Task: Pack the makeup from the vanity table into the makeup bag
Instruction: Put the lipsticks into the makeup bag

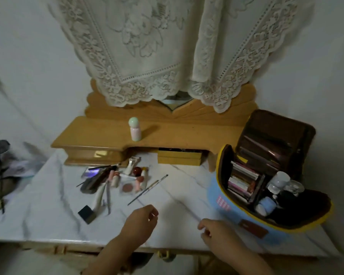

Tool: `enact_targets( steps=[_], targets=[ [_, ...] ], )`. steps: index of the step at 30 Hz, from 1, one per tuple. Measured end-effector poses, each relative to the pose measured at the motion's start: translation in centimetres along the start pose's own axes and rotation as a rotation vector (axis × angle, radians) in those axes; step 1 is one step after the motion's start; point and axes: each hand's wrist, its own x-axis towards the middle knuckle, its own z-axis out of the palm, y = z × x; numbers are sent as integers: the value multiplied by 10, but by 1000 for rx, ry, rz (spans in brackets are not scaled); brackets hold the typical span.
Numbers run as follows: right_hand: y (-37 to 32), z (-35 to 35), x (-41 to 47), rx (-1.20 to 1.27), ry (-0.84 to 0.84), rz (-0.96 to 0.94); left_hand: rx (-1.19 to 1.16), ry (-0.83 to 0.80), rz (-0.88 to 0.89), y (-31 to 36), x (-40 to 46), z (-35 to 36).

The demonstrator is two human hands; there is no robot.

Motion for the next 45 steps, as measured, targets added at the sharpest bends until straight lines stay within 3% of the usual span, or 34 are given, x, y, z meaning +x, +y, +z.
enact_targets(
  steps=[12, 16, 18, 22, 28, 38, 45],
  targets=[
    [-90, 30, 60, -7, -128, 19, -77, 157, -85, -104, 9, -76],
    [-129, 54, 90, 26, -127, 39, 9, 232, -107, -145, 22, -109],
    [-149, 65, 105, 50, -135, 55, 62, 171, -75, -163, 29, -116],
    [-179, 79, 126, 100, -139, 127, 233, -117, 17, -180, 39, -111],
    [-187, 86, 133, 146, -83, 215, 160, -235, 51, -187, 60, -117],
    [-187, 94, 160, 79, 52, 183, -272, 75, -124, -180, 91, -143],
    [-203, 98, 203, -231, 164, -118, -498, 236, -257, -191, 103, -155]
  ],
)
